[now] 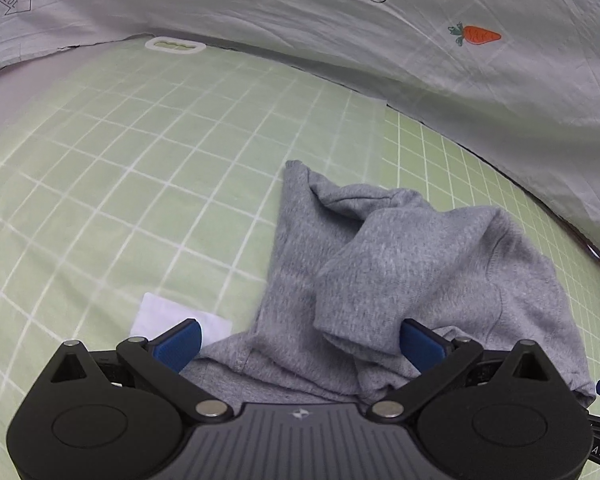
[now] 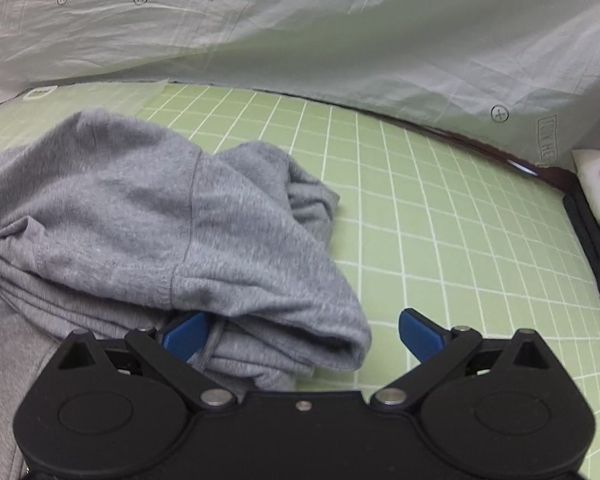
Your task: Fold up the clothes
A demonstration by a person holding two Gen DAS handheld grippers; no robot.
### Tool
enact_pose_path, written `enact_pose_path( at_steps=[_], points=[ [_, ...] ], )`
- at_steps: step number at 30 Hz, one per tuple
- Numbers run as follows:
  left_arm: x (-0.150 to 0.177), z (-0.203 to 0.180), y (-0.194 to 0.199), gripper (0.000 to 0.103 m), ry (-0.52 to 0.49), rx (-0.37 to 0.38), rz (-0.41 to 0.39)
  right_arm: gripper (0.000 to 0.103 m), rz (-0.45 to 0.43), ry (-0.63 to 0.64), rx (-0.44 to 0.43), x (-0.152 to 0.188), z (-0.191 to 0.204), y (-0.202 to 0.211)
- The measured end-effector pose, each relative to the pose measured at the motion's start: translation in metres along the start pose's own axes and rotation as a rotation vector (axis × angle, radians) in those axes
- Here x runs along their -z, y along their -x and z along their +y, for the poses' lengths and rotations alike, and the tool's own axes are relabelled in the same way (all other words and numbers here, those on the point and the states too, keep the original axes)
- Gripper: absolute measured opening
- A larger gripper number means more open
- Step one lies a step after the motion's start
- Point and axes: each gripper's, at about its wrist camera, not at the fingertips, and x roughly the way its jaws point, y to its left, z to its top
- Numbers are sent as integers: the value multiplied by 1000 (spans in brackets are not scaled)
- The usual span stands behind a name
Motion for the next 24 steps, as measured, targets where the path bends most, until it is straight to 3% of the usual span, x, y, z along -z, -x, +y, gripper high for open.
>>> enact_pose_path(
  at_steps=[7, 14, 24],
  points=[
    [3, -2, 22, 103, 26, 66, -39, 103, -49, -25, 3, 5, -6, 24],
    [28, 1, 48, 103, -1, 75, -38, 103, -69, -74, 0, 22, -9, 53],
    [83, 34, 73, 103, -6, 31, 39, 103, 11, -122, -24, 71, -2, 81]
  ],
)
